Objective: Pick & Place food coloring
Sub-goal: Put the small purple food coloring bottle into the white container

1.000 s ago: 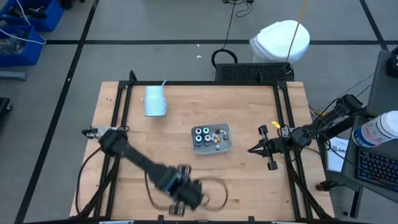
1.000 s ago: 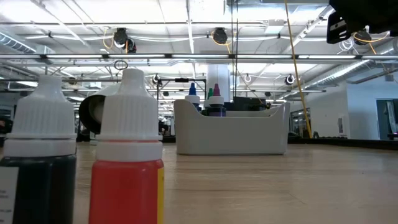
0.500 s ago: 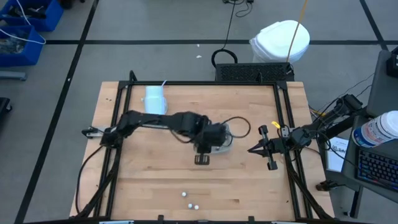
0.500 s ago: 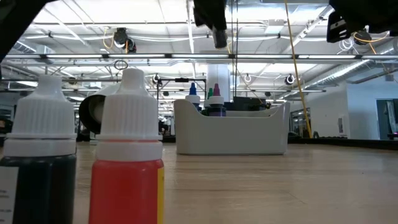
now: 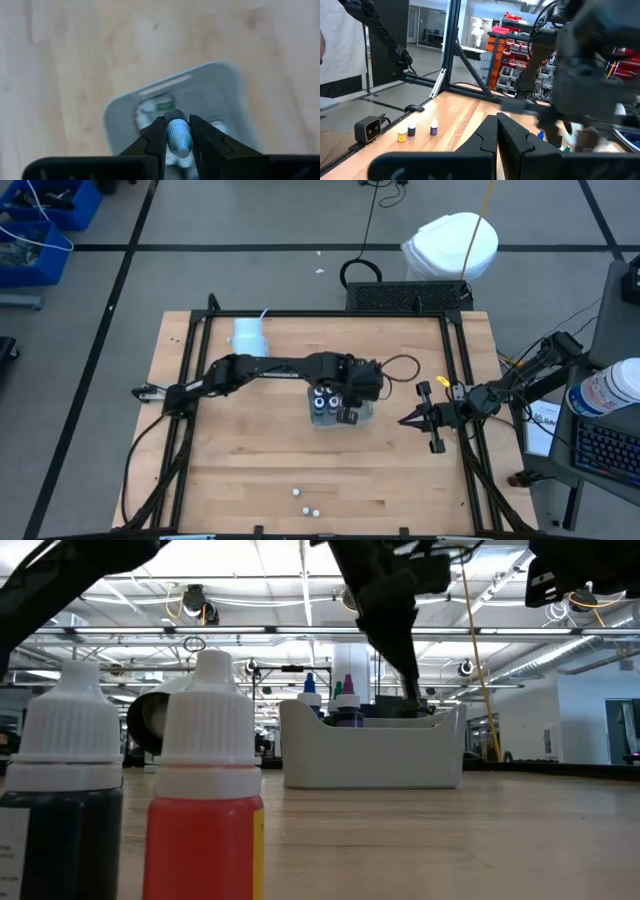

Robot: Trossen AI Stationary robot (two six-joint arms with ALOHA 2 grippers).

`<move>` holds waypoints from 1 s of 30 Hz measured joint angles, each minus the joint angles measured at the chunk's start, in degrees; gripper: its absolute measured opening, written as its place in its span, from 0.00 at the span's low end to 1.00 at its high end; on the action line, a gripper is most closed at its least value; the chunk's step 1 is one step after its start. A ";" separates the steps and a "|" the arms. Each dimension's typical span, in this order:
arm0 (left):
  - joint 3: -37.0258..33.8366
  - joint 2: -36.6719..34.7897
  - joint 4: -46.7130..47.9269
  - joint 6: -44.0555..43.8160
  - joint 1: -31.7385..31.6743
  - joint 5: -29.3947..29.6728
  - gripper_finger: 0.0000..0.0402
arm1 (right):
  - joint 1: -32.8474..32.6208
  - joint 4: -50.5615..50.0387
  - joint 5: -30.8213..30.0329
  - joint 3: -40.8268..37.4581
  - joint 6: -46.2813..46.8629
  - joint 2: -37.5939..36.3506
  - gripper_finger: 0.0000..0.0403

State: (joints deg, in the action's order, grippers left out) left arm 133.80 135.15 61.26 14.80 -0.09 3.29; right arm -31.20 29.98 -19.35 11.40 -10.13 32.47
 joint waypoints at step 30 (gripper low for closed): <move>0.00 10.20 1.01 -0.69 -2.37 -2.78 0.18 | 0.00 -1.96 -0.04 0.01 1.70 -0.28 0.00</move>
State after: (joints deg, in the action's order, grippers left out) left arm 133.80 145.35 62.27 14.11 -2.46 0.51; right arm -31.21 28.02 -19.40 11.41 -8.43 32.18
